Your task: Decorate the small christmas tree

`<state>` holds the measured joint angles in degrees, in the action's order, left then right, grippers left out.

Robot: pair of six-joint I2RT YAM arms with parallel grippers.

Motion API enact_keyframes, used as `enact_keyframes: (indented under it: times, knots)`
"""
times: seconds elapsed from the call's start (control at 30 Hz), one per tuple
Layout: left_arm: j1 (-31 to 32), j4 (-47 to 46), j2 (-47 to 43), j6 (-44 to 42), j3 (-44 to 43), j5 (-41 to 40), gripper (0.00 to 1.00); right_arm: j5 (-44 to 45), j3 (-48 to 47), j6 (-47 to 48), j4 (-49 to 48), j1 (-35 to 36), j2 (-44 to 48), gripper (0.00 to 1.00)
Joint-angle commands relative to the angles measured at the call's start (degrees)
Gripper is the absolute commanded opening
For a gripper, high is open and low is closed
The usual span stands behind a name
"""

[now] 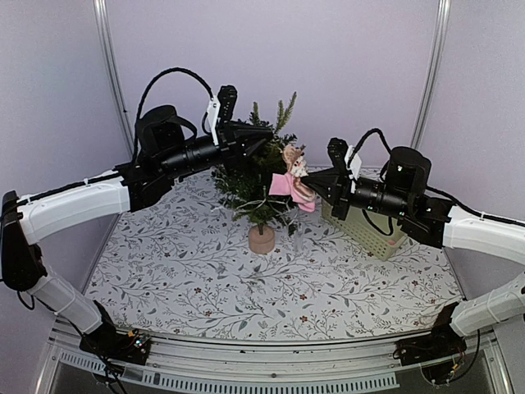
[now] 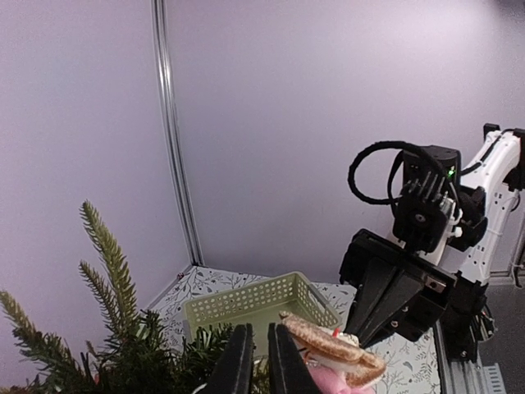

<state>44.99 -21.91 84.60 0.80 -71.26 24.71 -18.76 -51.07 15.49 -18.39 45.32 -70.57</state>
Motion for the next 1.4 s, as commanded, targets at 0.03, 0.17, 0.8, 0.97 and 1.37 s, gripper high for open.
enact_keyframes:
  times: [0.03, 0.17, 0.8, 0.97, 1.37]
  knots:
    - [0.4, -0.5, -2.0, 0.4, 1.6, 0.1, 0.1, 0.4, -2.3, 0.4, -0.2, -0.3, 0.4, 0.0]
    - [0.4, -0.9, -3.4, 0.7, 3.0, -1.0, 0.2, -0.1, -2.3, 0.6, -0.1, -0.3, 0.5, 0.0]
    - [0.3, -0.6, -2.3, 1.5, 2.2, 0.4, 0.18, -1.1, -3.0, 1.1, 1.2, -0.3, 0.3, 0.0]
    - [0.4, -1.0, -2.7, 1.9, 3.8, 0.1, 0.04, -0.7, -2.8, 1.3, 1.8, -0.2, 0.4, 0.0]
    - [0.3, -0.1, -2.6, 2.4, 4.4, -3.0, 0.0, 1.1, -2.9, 1.6, 2.0, -0.3, 0.2, 0.0]
